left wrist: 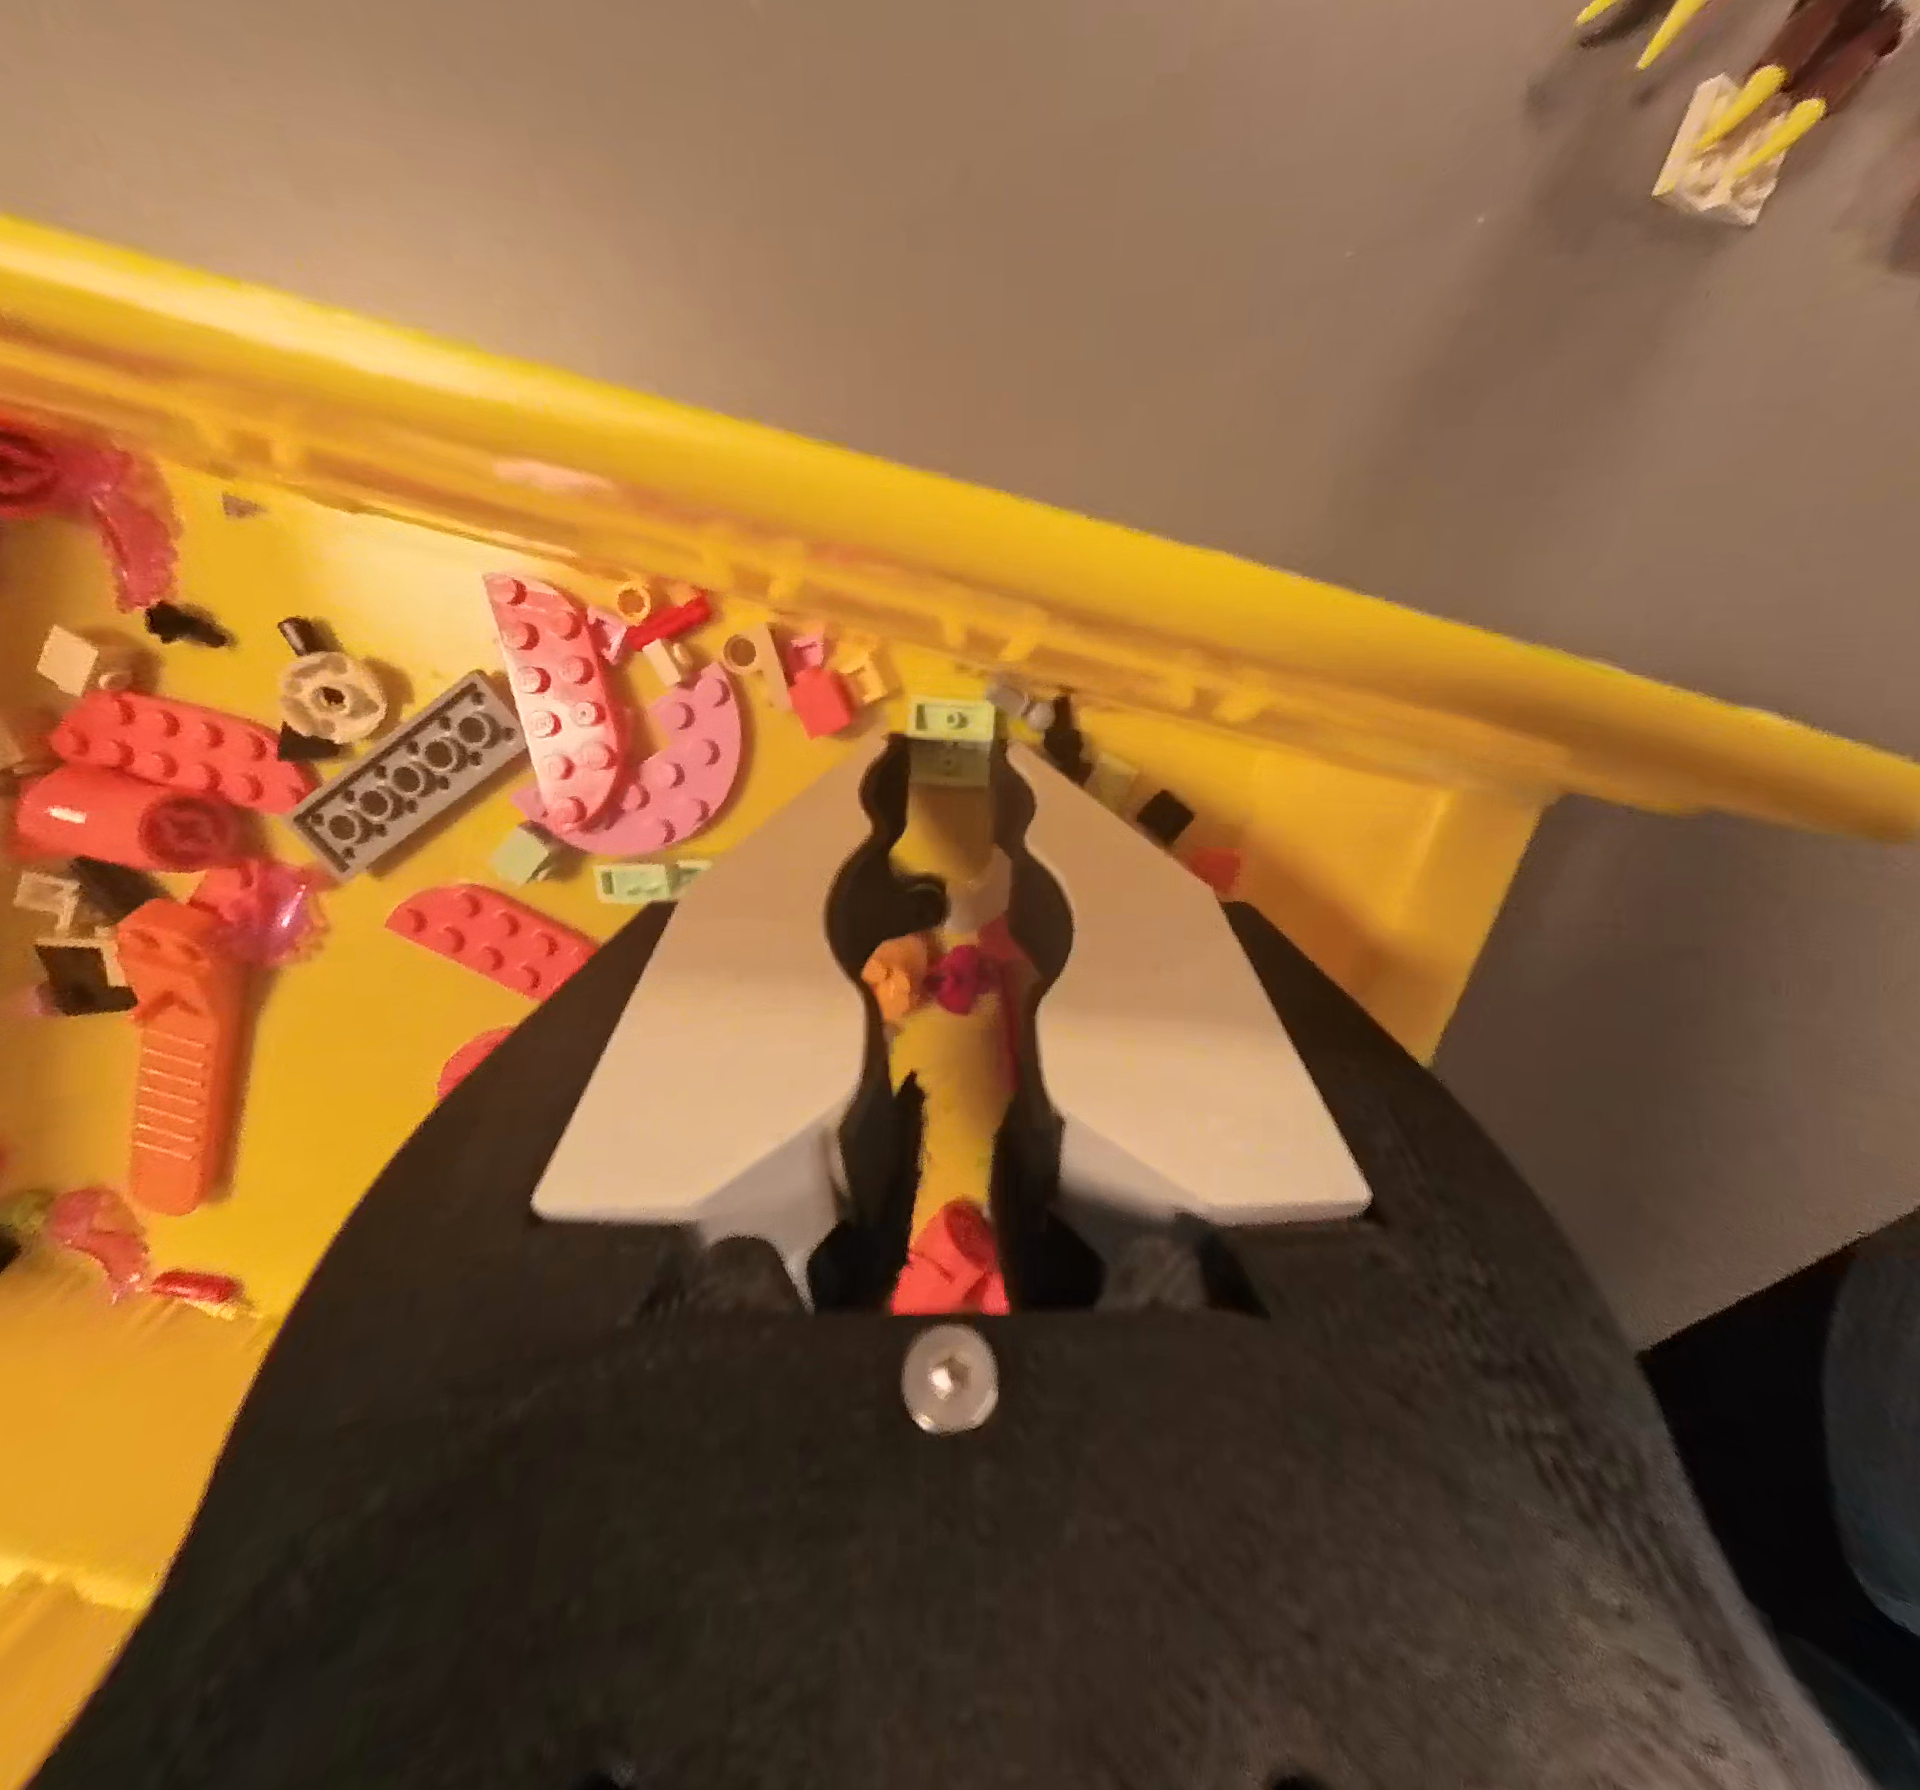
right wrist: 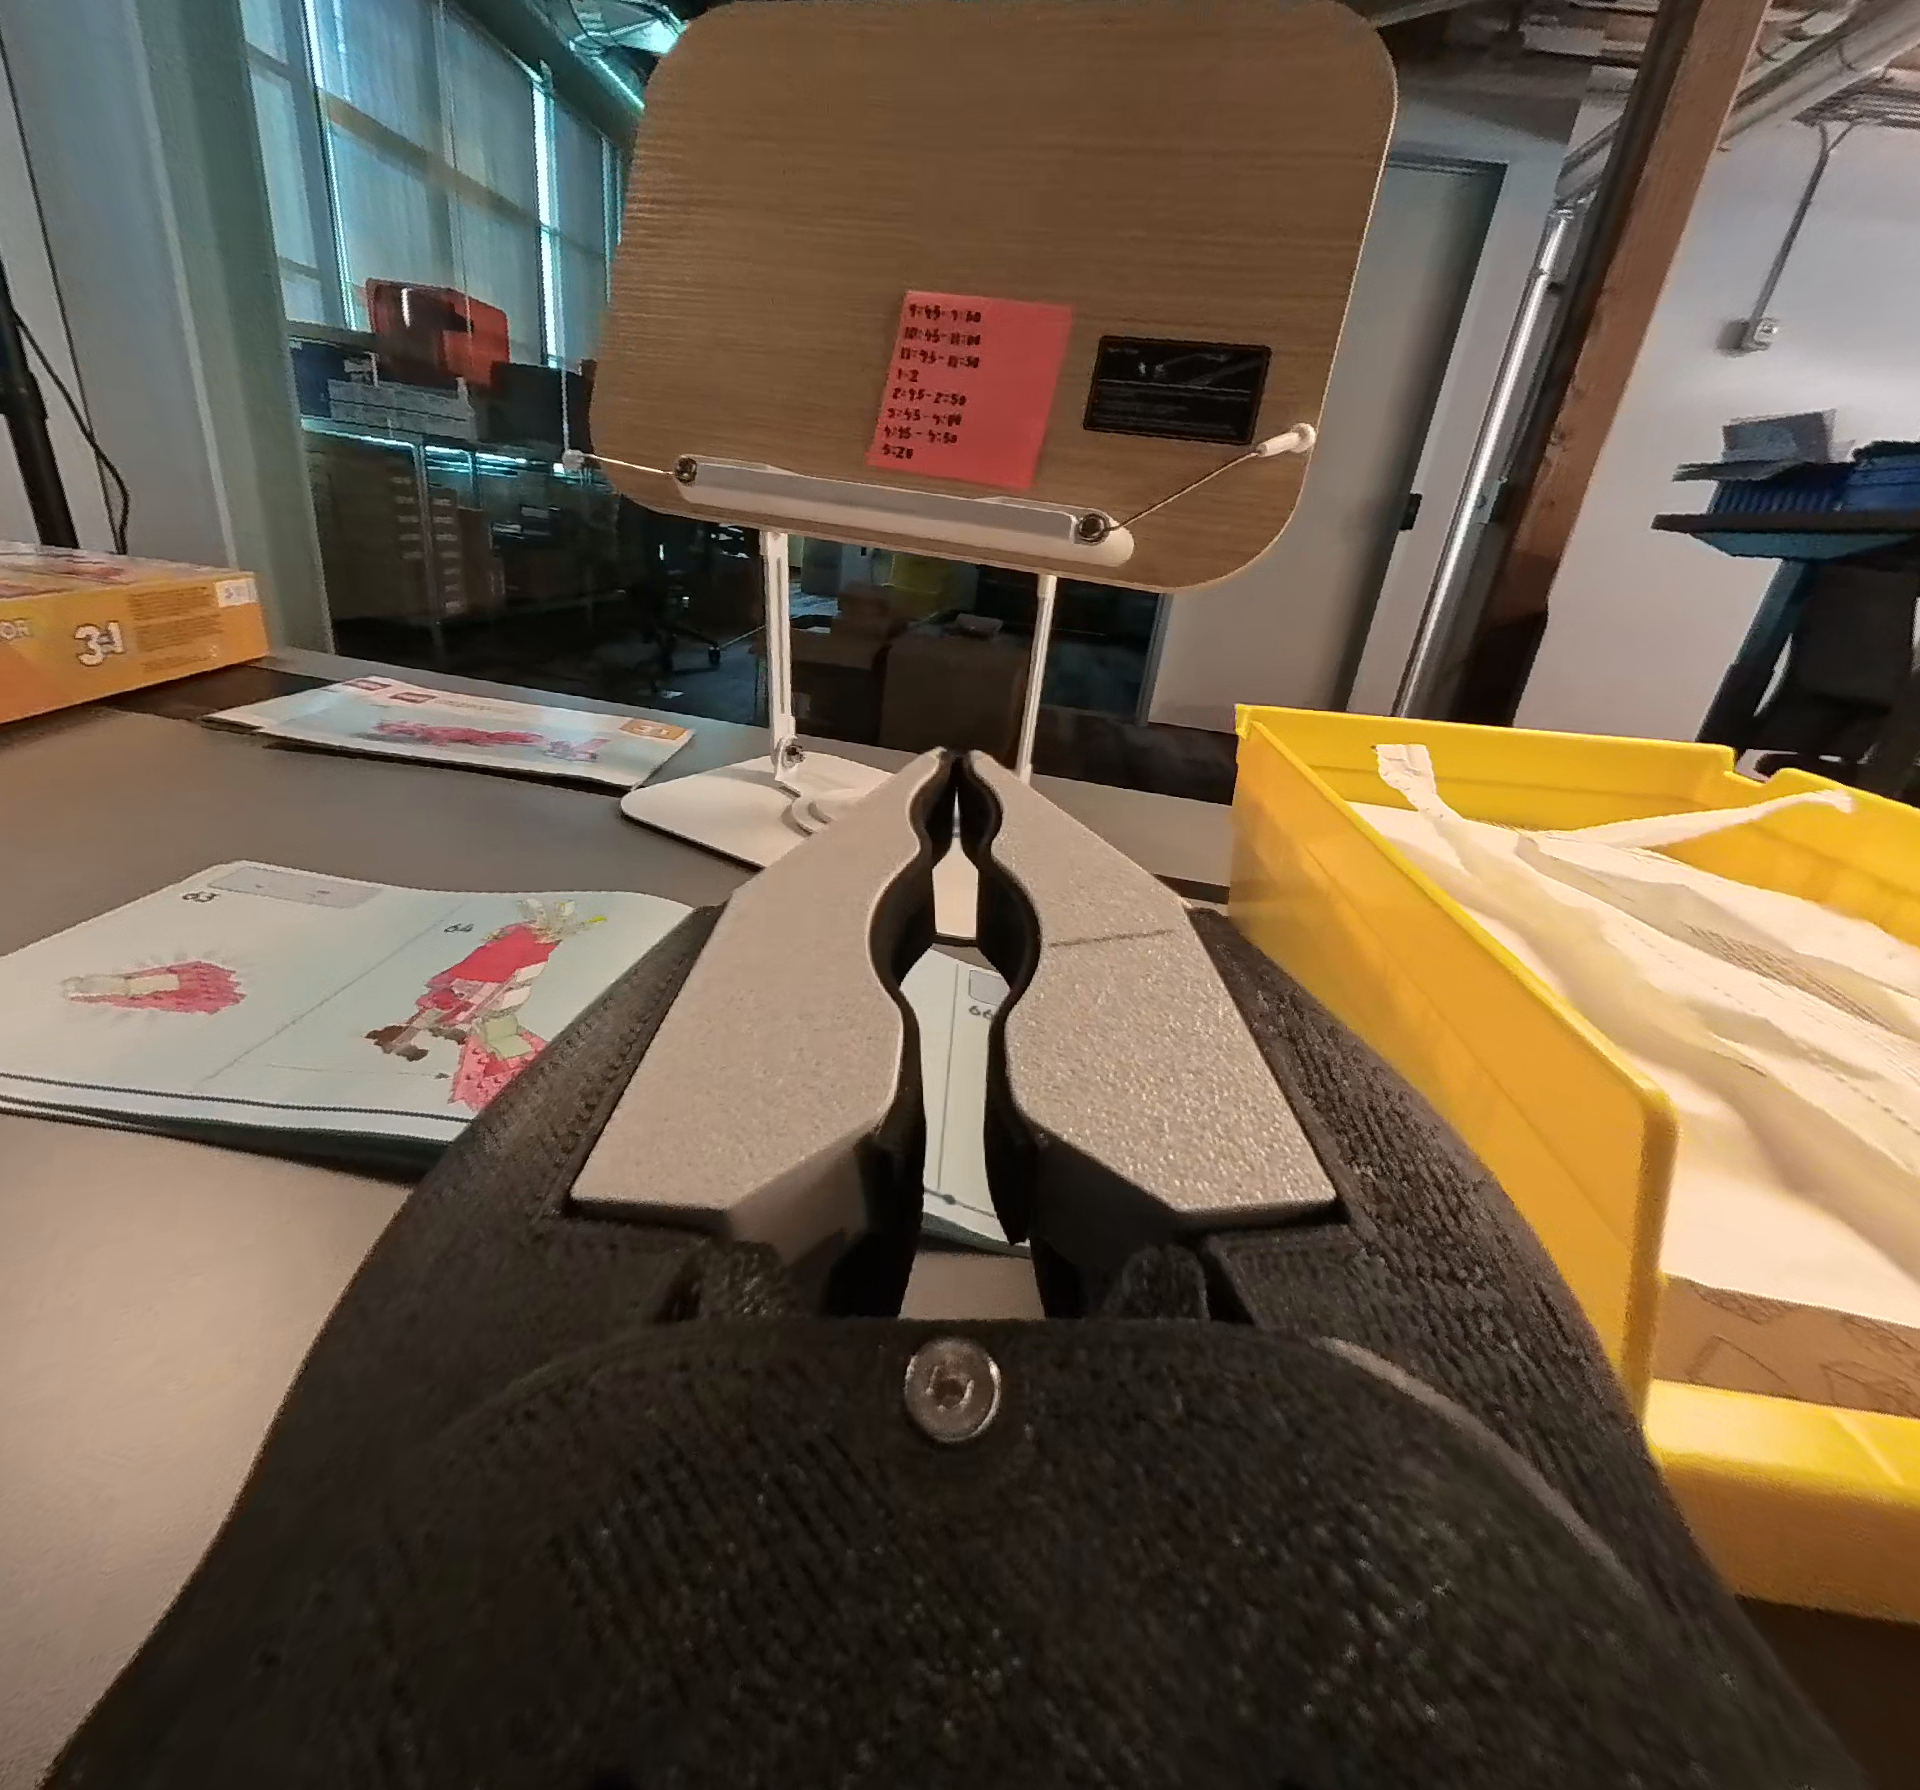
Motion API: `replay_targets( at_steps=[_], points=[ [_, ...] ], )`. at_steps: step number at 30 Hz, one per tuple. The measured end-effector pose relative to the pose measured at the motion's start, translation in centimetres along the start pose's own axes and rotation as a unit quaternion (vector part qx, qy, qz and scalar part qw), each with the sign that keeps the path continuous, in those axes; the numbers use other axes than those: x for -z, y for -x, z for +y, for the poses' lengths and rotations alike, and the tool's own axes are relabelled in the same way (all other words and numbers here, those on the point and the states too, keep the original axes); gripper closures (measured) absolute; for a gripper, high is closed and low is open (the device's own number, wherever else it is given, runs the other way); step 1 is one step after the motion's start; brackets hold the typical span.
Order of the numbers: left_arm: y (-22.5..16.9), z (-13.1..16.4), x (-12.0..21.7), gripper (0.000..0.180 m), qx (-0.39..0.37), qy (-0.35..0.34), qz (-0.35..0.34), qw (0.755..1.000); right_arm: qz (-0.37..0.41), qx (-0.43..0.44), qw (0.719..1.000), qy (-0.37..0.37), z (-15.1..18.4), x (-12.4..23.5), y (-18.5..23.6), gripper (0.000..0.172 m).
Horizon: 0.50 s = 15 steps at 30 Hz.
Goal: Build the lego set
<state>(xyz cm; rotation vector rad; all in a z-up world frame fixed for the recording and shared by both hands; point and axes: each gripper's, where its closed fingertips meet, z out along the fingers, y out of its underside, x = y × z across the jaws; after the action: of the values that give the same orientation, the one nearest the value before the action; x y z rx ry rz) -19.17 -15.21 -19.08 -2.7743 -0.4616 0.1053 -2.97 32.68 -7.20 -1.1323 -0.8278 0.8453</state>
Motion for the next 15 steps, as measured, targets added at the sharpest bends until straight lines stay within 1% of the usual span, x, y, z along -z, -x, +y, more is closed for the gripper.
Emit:
replay_targets(
  at_steps=[2, 4, 6, 8, 10, 12, 13, 15],
  points=[
    [0.6, 0.2, 0.5, 0.166, -0.009, -0.007, -0.028, 1.0, -0.003, 0.0, 1.0, -0.002, -0.1, 0.0, 0.2, 0.172],
    [1.6, -0.7, 1.9, 0.166, -0.017, -0.048, -0.066, 0.997, -0.007, -0.001, 1.0, -0.006, -0.3, 0.0, 0.3, 0.172],
    [2.9, -2.1, 4.5, 0.166, -0.009, -0.109, -0.112, 0.988, -0.009, 0.014, 1.0, -0.013, -0.8, 0.0, 0.3, 0.172],
    [2.5, -4.3, 8.2, 0.166, 0.008, -0.202, -0.13, 0.971, -0.008, 0.035, 0.999, -0.015, -1.2, 0.1, 0.1, 0.172],
    [0.0, -6.8, 12.3, 0.166, 0.016, -0.313, -0.124, 0.942, -0.038, 0.018, 0.998, -0.035, -2.7, 0.6, 0.8, 0.168],
    [-4.2, -8.7, 15.6, 0.166, 0.012, -0.407, -0.089, 0.909, -0.097, -0.018, 0.993, -0.073, -5.3, 1.7, 2.6, 0.158],
    [-6.8, -9.4, 16.8, 0.166, 0.008, -0.447, -0.061, 0.893, -0.133, -0.033, 0.986, -0.093, -6.8, 2.6, 3.9, 0.154],
    [-12.1, -10.4, 17.9, 0.166, -0.006, -0.505, 0.005, 0.863, -0.21, -0.051, 0.968, -0.129, -9.5, 5.0, 6.8, 0.152]
  ],
)
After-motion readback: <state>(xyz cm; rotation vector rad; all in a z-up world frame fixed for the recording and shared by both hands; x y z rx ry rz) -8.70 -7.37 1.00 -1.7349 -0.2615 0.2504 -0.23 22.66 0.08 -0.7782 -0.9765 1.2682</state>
